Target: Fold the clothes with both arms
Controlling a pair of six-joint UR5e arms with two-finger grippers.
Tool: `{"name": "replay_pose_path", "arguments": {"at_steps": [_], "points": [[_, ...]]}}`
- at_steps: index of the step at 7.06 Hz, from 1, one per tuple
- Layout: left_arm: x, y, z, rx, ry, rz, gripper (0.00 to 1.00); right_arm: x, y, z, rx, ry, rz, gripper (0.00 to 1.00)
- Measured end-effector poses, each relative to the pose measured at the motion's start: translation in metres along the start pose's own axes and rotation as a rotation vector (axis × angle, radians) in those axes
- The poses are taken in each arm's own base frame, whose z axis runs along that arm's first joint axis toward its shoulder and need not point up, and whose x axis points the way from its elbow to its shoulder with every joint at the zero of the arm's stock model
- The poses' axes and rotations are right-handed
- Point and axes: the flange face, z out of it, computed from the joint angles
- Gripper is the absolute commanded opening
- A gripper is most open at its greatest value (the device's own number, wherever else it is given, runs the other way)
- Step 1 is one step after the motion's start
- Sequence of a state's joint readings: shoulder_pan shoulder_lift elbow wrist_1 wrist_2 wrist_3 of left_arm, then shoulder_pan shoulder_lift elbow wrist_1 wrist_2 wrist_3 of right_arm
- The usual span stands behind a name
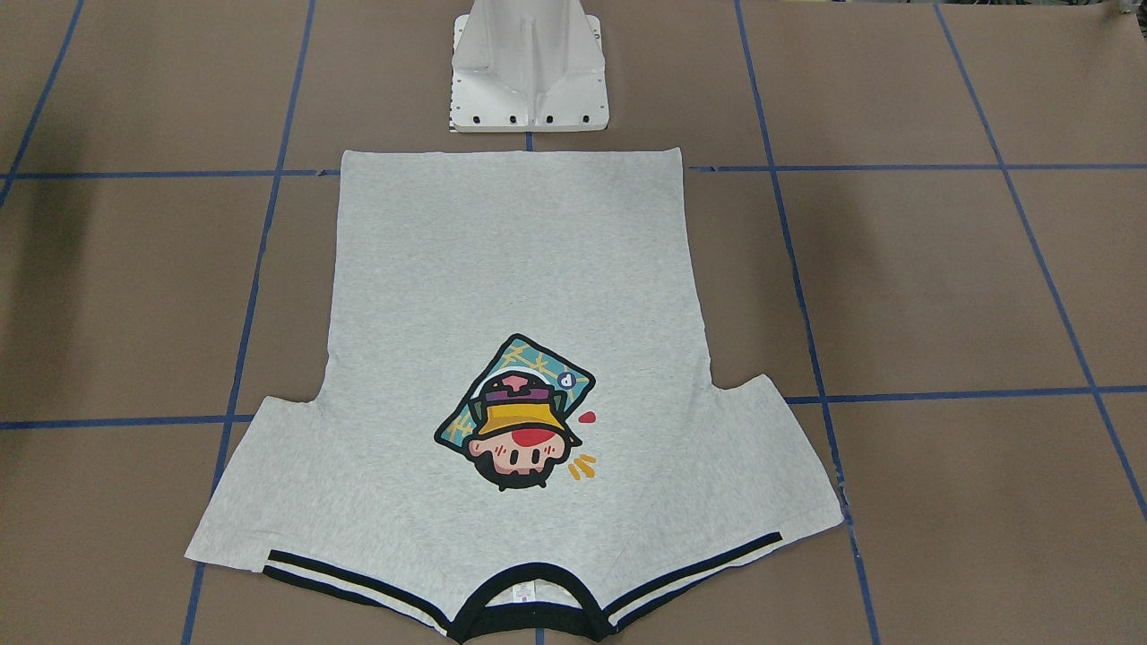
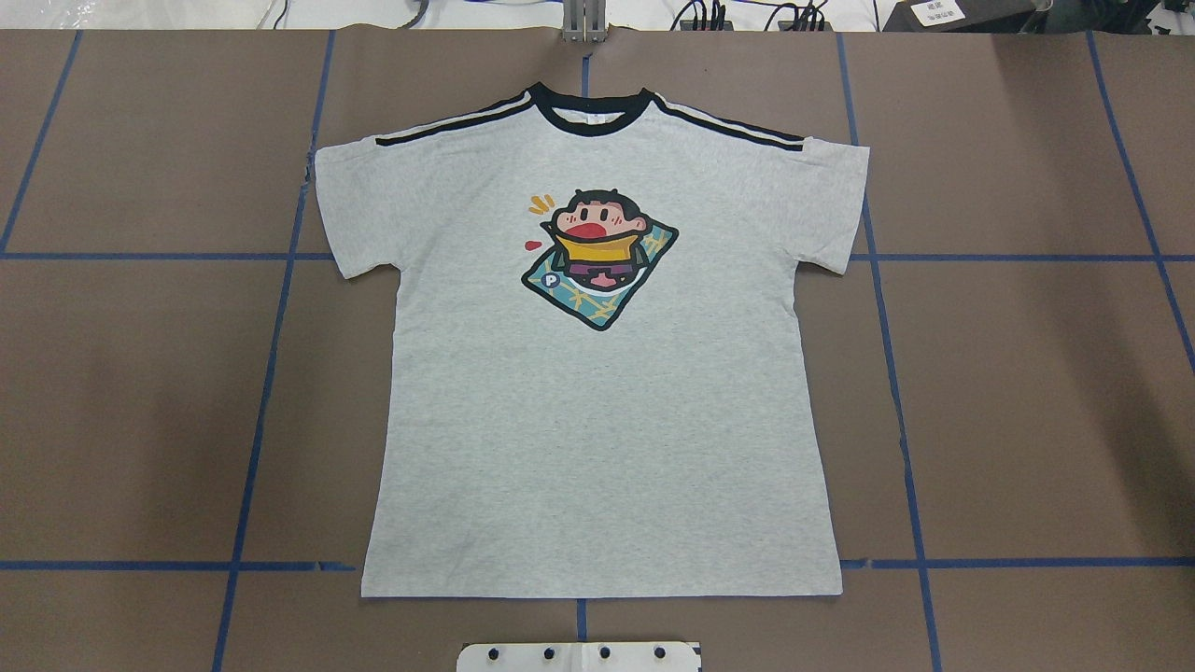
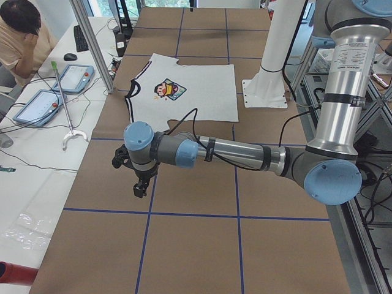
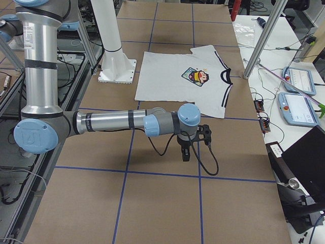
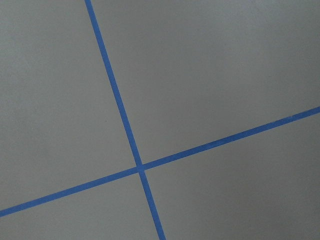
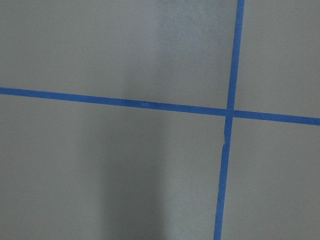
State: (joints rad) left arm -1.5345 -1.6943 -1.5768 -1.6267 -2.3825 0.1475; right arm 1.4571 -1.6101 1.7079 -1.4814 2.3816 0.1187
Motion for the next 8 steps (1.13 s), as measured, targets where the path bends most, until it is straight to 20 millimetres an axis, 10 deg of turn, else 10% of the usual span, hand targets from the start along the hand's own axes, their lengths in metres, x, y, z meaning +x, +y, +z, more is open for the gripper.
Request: {"name": "replay_pose_path", "arguments": {"at_steps": [5, 8], "points": [[0.001, -0.002, -0.008, 0.011, -0.043, 0.001, 1.0, -0.027, -0.01, 0.014, -0.016, -0.034, -0.038, 1.0], [0.009, -0.003, -0.016, 0.047, -0.061, 0.046, 1.0, -0.086, -0.076, 0.035, 0.065, -0.129, -0.088, 1.0]]}}
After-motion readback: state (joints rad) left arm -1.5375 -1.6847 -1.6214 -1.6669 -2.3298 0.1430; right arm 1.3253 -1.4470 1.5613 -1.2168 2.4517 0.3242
